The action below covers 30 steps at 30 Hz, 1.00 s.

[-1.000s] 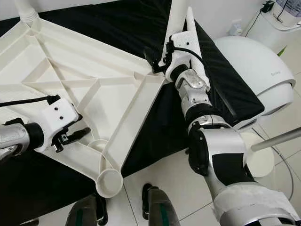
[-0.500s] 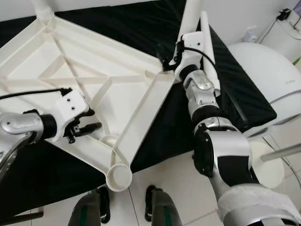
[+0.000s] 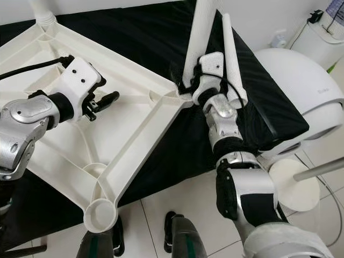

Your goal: Building children table

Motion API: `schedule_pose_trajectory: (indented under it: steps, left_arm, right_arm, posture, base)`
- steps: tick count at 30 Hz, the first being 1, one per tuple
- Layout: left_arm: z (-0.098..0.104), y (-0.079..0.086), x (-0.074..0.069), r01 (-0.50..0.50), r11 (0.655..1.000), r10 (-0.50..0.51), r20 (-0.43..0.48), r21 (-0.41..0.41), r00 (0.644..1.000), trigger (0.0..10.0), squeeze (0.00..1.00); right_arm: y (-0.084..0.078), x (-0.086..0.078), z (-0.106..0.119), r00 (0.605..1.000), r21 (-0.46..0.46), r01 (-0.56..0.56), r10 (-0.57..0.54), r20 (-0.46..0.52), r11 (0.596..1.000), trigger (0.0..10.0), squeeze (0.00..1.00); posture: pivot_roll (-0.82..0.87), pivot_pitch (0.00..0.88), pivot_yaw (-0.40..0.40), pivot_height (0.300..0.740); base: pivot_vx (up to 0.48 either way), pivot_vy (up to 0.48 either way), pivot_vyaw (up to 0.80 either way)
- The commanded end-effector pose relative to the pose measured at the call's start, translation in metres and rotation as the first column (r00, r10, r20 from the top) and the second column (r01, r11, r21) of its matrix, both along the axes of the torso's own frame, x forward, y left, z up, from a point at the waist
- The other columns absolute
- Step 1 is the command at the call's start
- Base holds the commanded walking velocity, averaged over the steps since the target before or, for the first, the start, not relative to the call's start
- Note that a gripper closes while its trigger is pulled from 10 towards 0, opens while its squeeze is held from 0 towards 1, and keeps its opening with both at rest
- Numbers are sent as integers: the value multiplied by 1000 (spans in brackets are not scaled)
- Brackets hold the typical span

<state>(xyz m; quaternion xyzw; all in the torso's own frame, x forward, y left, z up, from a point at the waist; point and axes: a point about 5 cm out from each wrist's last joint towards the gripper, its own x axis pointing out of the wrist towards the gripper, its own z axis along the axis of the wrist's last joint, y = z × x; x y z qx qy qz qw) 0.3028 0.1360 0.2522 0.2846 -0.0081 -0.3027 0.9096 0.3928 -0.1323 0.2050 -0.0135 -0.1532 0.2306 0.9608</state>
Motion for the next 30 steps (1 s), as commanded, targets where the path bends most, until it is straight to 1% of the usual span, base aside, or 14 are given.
schedule_pose_trajectory:
  steps: [1,6,9,13,15,19,21,23,24,25,26,28,29,30]
  left_arm:
    - [-2,-1,1,10,1000,-10,-3,4,1000,10000,0]
    - [-3,-3,5,8,1000,-8,9,2,1000,10000,0]
    - [-3,-1,6,-8,1000,7,20,7,1000,10000,0]
    - [-4,0,7,-20,1000,20,23,5,1000,10000,0]
    - [-5,0,11,-49,998,50,30,-35,998,10000,0]
    - [-6,-1,13,-65,996,67,20,-61,998,10000,0]
    - [-11,-2,17,-101,989,104,18,-111,994,10000,0]
    - [-11,-2,17,-101,989,104,18,-111,994,10000,0]
    - [-11,-3,18,-121,981,125,18,-152,992,10000,0]
    - [-11,-3,18,-121,981,125,18,-152,992,10000,0]
    - [-11,-5,20,-130,971,136,15,-199,991,10000,0]
    - [-10,-7,24,-177,935,191,15,-308,982,10000,0]
    - [-10,-7,24,-177,935,191,15,-308,982,10000,0]
    - [-10,-7,26,-191,922,207,11,-337,978,10000,0]
  right_arm:
    - [-2,-1,1,1000,12,0,0,6,1000,10000,0]
    - [-7,-6,5,998,10,-48,47,42,999,10000,0]
    - [-18,-13,7,996,19,-55,53,74,998,10000,0]
    - [-23,-20,8,994,39,-64,59,97,997,10000,0]
    - [-32,-30,6,993,48,-44,38,116,998,10000,0]
    - [-36,-35,4,992,61,-30,23,121,998,10000,0]
    - [-42,-45,1,991,98,23,-36,131,995,10000,0]
    - [-42,-45,1,991,98,23,-36,131,995,10000,0]
    - [-45,-51,-1,987,119,58,-74,141,991,10000,0]
    - [-45,-51,-1,987,119,58,-74,141,991,10000,0]
    - [-45,-58,-2,984,149,79,-101,147,986,10000,0]
    - [-40,-70,-5,977,194,112,-143,156,975,10000,0]
    - [-40,-70,-5,977,194,112,-143,156,975,10000,0]
    - [-38,-73,-5,976,209,119,-153,155,971,10000,0]
  posture:
    - [1,169,-25,740]
    - [9,172,-29,740]
    - [9,173,-34,740]
    - [4,172,-33,740]
    - [1,172,-35,740]
    - [0,172,-35,740]
    - [-3,175,-36,740]
    - [-3,175,-36,740]
    - [-3,175,-36,740]
    - [-3,175,-36,740]
    - [-1,177,-37,740]
    - [2,178,-39,740]
    - [2,178,-39,740]
    - [2,178,-39,740]
  base:
    - [0,0,0]
    - [0,0,0]
    - [0,0,0]
    - [0,0,0]
    - [0,0,0]
    - [0,0,0]
    - [0,0,0]
    - [0,0,0]
    - [0,0,0]
    - [0,0,0]
    - [0,0,0]
    - [0,0,0]
    - [0,0,0]
    - [0,0,0]
